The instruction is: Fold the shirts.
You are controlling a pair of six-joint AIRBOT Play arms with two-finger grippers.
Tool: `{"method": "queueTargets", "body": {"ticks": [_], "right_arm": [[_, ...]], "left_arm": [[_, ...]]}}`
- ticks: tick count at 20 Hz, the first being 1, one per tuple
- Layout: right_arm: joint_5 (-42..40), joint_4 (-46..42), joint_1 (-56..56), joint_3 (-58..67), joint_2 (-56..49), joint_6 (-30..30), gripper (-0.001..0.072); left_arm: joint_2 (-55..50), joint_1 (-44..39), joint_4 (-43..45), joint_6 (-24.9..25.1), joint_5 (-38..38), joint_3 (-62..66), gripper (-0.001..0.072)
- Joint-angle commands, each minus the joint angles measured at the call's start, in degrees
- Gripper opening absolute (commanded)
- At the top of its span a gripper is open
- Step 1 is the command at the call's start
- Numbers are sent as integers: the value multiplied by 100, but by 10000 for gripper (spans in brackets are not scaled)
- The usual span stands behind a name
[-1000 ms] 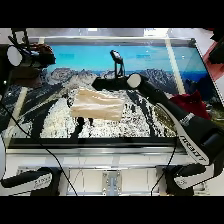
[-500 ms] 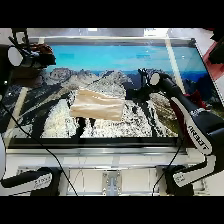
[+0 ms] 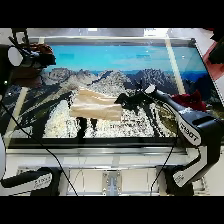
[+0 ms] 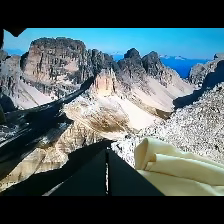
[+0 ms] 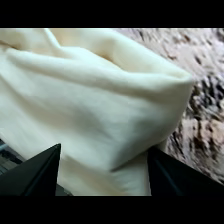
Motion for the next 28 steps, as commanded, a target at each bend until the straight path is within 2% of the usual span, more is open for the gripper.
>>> {"method": "queueTargets", "body": {"ticks": [1,2,3,5,6,10,12,17,19,21,23,25,28], "right_arm": [[-546,754,245,-31,-129,-328,618],[-560,817,278,-31,-129,-343,612],[-544,920,284,-31,-129,-433,554],[-590,1305,273,-26,-129,-787,128],[-610,1552,273,11,-129,-1051,38],[-551,1650,151,546,-81,-1200,34],[-560,1158,-109,918,184,-1069,33],[-85,-1615,-1513,1362,1738,800,32],[533,-2924,-2319,1362,2546,1587,31],[1513,-3934,-3167,1360,3285,1974,31],[2935,-4830,-3954,1351,3895,1961,30],[4164,-5746,-4555,1150,4404,1508,30],[5233,-5925,-5427,350,4909,715,31]], "left_arm": [[2,2,13,7,7,-2,9],[2,2,11,7,4,-2,9],[2,2,11,7,4,-2,9],[2,2,11,7,2,-2,9],[2,2,13,7,-13,-2,9],[2,2,17,9,-35,-2,9],[2,4,15,7,-37,-2,9],[2,2,-11,0,-72,-2,9],[2,-2,-11,0,-149,-2,9],[2,-4,-13,0,-162,-2,9],[0,-7,-109,-2,-160,-2,9],[2,-9,-345,0,-142,-2,9],[0,-9,-728,2,-52,-2,9]]}}
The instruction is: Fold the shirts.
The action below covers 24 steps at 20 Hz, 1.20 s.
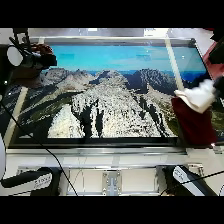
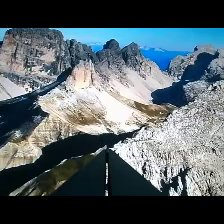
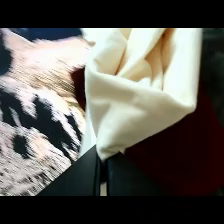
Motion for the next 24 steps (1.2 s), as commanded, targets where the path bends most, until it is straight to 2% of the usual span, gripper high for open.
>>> {"method": "queueTargets", "body": {"ticks": [1,3,4,5,6,8,9,10,11,13,14,17,20,22,24], "right_arm": [[1729,-861,-1102,-901,647,-573,33],[1410,-815,-1401,-1639,750,-579,42],[1311,-815,-1447,-1917,752,-603,153],[1246,-817,-1447,-2081,752,-605,357],[1222,-817,-1447,-2133,752,-605,460],[1036,-741,-1445,-1952,817,-568,458],[708,-289,-1434,-1779,944,-562,457],[264,614,-1434,-1574,1113,-584,457],[-208,2046,-1434,-1432,1290,-765,452],[-662,4518,-1165,-1423,1451,-1491,443],[-656,5029,-765,-1429,1429,-1641,422],[-962,4743,1091,-1836,1386,-1821,412],[-2398,3923,3274,-2599,1259,-1821,412],[-3405,3370,4457,-2977,1152,-1821,412],[-4074,2898,5327,-3169,1091,-1803,411]], "left_arm": [[0,-4,-466,2,107,0,9],[0,-7,-616,9,103,0,9],[0,-7,-623,11,87,0,9],[0,-7,-625,13,74,0,9],[0,-7,-625,20,66,0,9],[0,-7,-627,20,81,0,9],[0,-7,-625,20,107,0,9],[0,-7,-625,0,144,0,9],[0,-4,-625,0,146,0,9],[0,-7,-721,-63,0,0,9],[2,-7,-890,-138,-278,0,9],[2,-4,-1340,-170,-1019,0,9],[2,-4,-1394,-170,-1095,2,9],[2,-4,-1394,-170,-1097,2,9],[2,-4,-1394,-170,-1095,2,9]]}}
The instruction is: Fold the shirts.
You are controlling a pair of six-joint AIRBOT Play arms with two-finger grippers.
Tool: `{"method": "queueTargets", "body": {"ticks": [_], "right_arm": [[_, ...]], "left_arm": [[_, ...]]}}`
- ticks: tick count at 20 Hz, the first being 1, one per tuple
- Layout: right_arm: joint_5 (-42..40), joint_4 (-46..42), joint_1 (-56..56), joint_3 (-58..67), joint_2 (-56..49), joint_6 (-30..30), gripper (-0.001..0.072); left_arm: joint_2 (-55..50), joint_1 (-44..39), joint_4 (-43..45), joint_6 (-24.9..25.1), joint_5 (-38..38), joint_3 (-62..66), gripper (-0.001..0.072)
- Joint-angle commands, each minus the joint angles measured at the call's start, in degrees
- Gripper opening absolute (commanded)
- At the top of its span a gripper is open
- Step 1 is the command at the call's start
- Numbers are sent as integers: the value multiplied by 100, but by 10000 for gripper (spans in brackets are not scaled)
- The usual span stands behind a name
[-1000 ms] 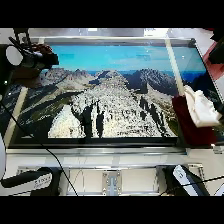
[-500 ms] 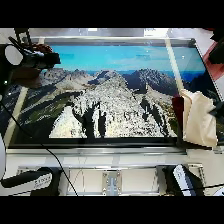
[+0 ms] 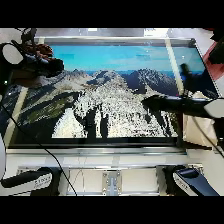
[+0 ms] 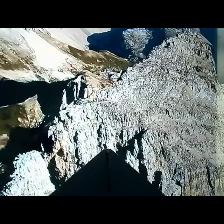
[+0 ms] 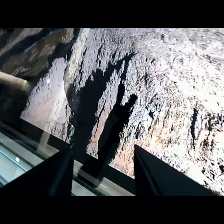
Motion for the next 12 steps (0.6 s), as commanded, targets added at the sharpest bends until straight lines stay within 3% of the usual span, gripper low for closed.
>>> {"method": "queueTargets", "body": {"ticks": [1,3,12], "right_arm": [[-1558,-750,1709,-433,-94,11,410],[-1860,-1320,2144,-450,-92,-33,411],[-1860,-1351,2356,-450,-94,-33,412]], "left_arm": [[2,-2,-66,-13,-101,2,9],[2,-2,-68,-13,-98,2,9],[2,-2,-68,-11,-98,2,9]]}}
